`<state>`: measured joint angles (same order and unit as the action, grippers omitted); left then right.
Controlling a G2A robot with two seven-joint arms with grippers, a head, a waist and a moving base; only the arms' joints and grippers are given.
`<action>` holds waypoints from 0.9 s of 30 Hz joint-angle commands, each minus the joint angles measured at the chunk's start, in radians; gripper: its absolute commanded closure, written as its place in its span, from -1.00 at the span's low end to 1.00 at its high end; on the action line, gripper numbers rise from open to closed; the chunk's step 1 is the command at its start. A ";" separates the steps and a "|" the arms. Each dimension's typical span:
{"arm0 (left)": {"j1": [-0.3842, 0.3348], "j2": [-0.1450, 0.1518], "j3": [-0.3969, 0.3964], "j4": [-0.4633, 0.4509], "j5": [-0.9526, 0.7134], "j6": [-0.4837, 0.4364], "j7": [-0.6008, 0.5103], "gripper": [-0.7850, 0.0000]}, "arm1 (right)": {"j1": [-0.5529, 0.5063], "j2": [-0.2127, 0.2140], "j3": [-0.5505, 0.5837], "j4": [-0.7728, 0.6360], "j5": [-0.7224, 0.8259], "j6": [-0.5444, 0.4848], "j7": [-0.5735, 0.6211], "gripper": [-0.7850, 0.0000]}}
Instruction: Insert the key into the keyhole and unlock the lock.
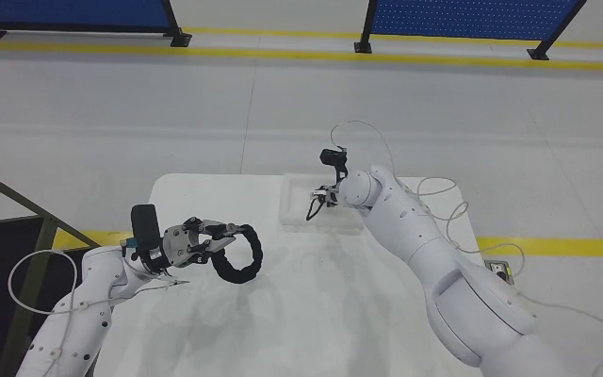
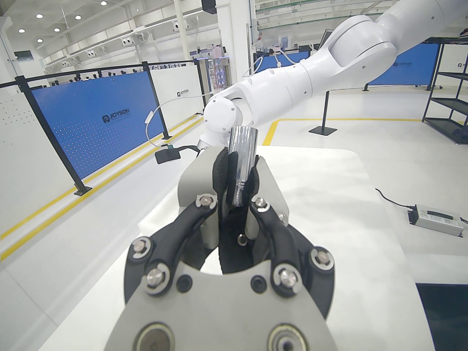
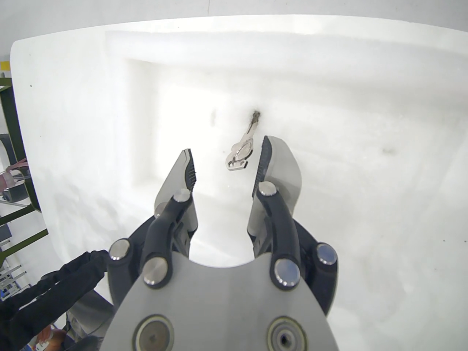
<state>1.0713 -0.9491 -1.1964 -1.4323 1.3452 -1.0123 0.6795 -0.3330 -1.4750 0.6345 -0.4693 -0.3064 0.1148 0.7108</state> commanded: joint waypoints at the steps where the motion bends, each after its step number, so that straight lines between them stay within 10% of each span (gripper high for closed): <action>1: 0.000 0.000 0.000 0.000 0.000 0.000 0.000 1.00 | 0.003 -0.007 -0.001 0.013 -0.002 0.004 -0.006 0.20; 17: 0.000 0.000 0.000 0.000 0.000 0.000 0.000 1.00 | 0.021 -0.064 0.001 0.125 -0.004 0.017 -0.033 0.40; 27: 0.000 0.000 0.000 0.000 0.000 0.000 0.000 1.00 | 0.036 -0.084 0.011 0.176 -0.014 0.009 -0.040 1.00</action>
<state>1.0713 -0.9491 -1.1964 -1.4323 1.3452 -1.0123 0.6795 -0.2985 -1.5575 0.6442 -0.2962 -0.3194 0.1241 0.6702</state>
